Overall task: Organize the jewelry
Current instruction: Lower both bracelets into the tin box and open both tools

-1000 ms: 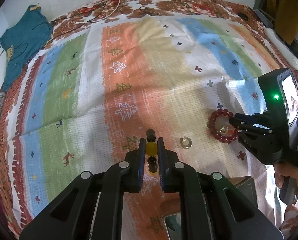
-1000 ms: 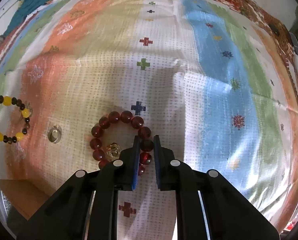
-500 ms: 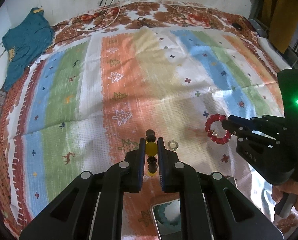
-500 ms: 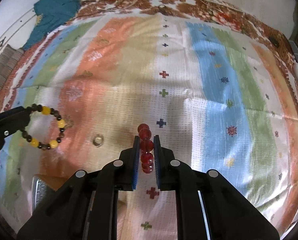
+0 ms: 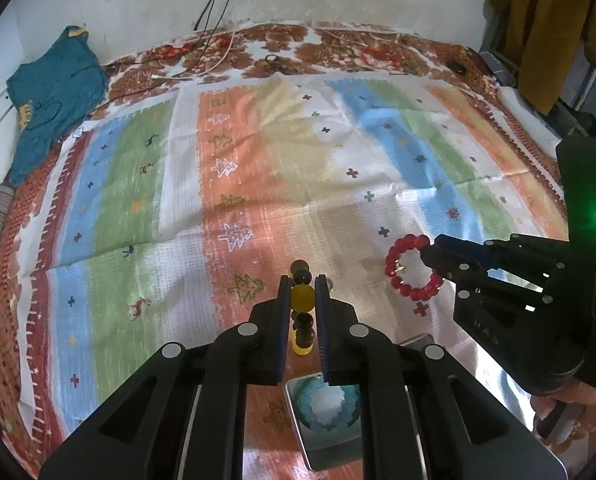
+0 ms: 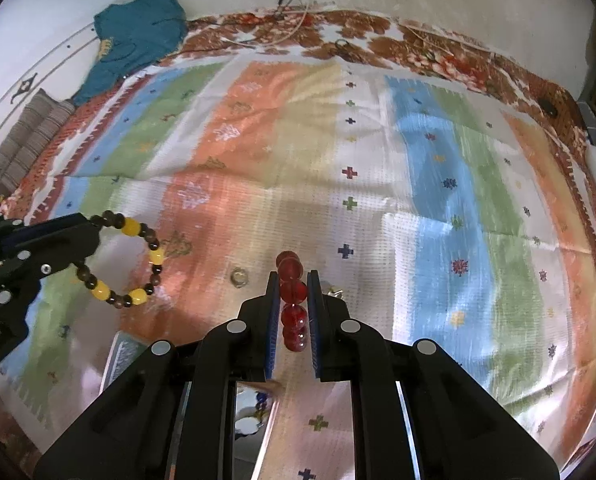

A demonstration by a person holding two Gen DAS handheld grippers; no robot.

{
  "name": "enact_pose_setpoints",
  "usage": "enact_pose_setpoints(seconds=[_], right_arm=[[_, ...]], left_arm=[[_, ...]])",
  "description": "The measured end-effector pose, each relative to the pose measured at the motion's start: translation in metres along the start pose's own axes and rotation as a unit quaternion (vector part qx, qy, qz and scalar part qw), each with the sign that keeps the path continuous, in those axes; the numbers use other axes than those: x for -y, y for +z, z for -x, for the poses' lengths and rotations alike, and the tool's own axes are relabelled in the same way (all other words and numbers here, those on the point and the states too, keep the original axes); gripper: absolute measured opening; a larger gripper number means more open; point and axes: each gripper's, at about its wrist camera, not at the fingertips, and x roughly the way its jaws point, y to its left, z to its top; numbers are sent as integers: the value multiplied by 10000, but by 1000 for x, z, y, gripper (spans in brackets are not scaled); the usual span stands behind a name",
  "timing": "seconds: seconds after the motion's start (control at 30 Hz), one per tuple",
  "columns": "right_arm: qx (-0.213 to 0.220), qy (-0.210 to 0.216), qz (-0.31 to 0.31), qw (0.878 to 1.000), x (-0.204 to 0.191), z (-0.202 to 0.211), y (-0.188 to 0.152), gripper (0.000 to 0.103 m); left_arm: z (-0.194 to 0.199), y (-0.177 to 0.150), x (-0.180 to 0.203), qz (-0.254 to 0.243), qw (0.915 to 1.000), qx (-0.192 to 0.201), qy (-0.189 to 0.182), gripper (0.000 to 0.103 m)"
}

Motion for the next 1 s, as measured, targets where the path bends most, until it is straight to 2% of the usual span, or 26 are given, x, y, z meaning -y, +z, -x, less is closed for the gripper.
enact_pose_setpoints(seconds=[0.4,1.0], right_arm=[[195,132,68,9997,-10,31,-17,14],[294,307,269,9987,-28,62,-52,14]], left_arm=[[31,-16,11,-84,9996,206,-189,11],[57,-49,17,-133,9988,273,-387,11]])
